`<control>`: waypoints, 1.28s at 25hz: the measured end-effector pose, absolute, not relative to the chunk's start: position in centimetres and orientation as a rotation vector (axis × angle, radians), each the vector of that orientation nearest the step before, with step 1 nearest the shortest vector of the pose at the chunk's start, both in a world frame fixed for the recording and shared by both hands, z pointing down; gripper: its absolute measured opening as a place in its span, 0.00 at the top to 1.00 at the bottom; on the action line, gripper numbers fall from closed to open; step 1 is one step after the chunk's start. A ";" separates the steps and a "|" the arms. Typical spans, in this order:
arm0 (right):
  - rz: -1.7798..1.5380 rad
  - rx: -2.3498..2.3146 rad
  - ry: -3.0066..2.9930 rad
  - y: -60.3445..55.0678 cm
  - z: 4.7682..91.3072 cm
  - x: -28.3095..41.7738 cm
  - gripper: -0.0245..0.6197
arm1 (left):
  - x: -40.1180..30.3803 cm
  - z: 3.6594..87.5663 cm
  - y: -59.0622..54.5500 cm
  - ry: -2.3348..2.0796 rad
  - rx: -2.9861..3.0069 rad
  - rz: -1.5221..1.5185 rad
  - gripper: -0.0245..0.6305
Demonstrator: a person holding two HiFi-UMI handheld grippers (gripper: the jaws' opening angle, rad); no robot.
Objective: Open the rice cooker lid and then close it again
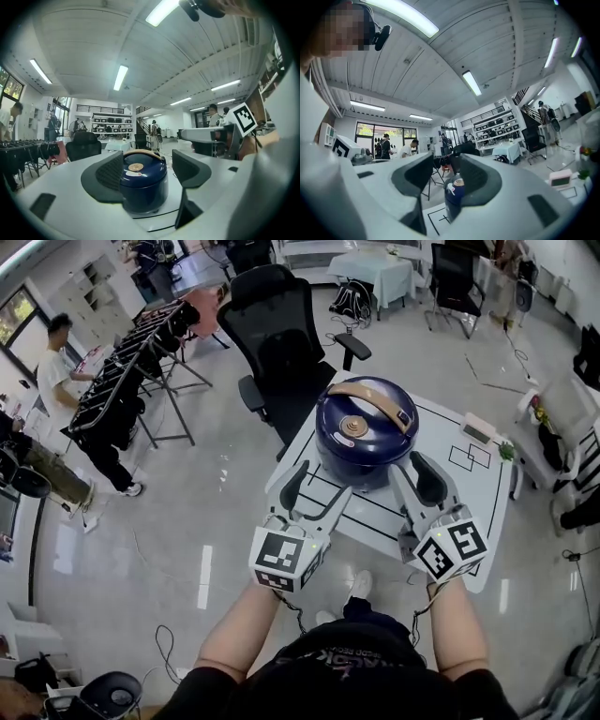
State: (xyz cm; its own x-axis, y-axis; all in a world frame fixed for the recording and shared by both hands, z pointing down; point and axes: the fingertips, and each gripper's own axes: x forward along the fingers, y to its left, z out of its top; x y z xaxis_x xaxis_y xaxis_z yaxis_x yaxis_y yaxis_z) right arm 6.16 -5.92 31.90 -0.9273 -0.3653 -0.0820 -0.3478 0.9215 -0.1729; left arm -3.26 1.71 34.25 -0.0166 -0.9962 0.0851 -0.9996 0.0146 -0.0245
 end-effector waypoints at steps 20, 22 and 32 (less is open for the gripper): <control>-0.230 -0.656 2.912 -19.3 30.8 7.6 0.71 | -2.6 32.8 -12.2 -2.165 2.283 0.147 0.47; -0.226 -0.652 2.913 -20.0 30.7 7.6 0.71 | -2.6 32.5 -13.0 -2.172 2.285 0.143 0.47; -0.247 -0.656 2.902 -22.5 30.3 6.9 0.71 | -3.4 31.8 -15.4 -2.184 2.321 0.192 0.47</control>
